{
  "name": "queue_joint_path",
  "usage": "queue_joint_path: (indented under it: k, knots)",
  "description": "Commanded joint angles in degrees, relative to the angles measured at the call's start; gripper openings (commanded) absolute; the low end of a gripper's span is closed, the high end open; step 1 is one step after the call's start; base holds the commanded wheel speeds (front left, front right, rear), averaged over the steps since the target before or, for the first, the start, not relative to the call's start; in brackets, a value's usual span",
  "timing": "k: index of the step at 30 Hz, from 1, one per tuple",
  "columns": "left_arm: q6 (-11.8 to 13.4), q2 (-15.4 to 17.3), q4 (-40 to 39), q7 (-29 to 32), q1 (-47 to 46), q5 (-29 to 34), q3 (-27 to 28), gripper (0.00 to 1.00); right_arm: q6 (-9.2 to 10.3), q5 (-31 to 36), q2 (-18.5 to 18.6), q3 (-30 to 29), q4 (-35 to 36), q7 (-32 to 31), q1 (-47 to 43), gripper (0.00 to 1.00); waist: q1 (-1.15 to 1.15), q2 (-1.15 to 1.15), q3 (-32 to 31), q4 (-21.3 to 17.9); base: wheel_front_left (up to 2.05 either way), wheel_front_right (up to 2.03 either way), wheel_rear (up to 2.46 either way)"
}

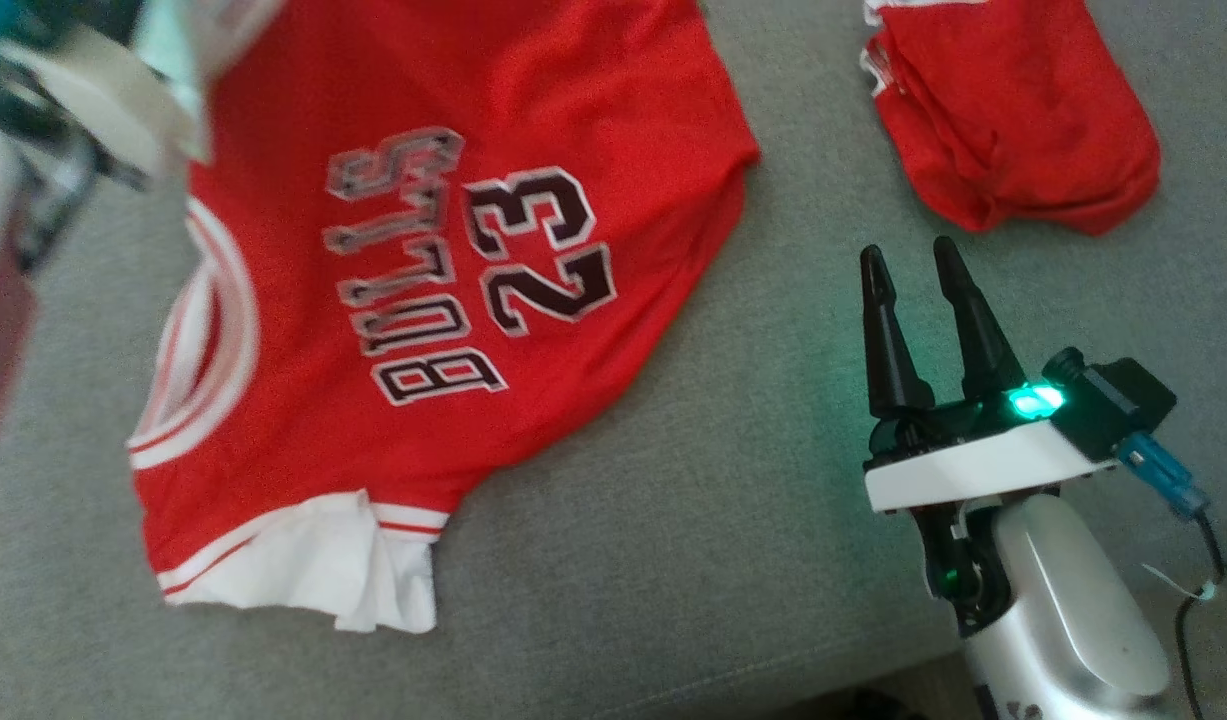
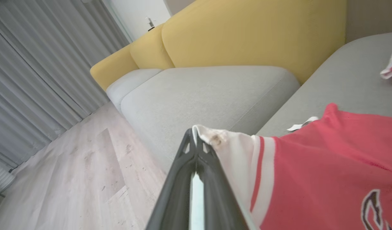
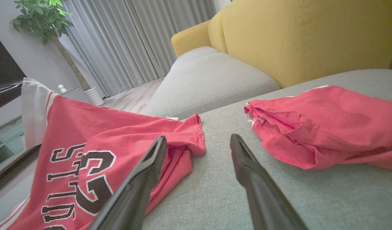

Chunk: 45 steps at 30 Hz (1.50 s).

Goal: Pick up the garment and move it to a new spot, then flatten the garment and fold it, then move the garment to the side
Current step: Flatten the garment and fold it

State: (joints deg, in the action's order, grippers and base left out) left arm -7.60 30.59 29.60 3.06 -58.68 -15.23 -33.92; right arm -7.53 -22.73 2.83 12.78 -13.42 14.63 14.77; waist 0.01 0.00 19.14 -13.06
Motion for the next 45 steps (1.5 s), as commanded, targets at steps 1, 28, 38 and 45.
queue_joint_path:
  k: [1,28,38,45]
  knots:
    - [0.1,4.2,0.6,0.5,-5.6,-0.1,1.7,0.00,0.04,-0.6,0.0,1.5,2.1,0.4,1.2,1.00,-0.01,0.00,2.0,-1.8,0.00,0.00,0.00]
    - [6.3,-2.3,26.3,-17.1,-14.8,-2.0,6.0,1.00,0.04,1.9,0.0,1.0,1.3,0.4,2.6,1.00,-0.01,0.00,1.1,2.7,0.00,0.00,0.00]
    - [7.7,-9.1,9.8,-18.0,5.7,-6.8,9.2,1.00,0.04,4.7,0.0,-2.2,-0.8,0.4,-0.1,1.00,-0.01,0.00,-6.6,10.4,0.00,0.00,0.00]
    - [12.7,-13.1,-6.2,-18.0,26.8,-8.5,11.3,1.00,0.04,5.2,0.0,-3.2,-1.9,0.4,-2.2,1.00,-0.01,0.00,-9.6,14.3,0.00,0.00,0.00]
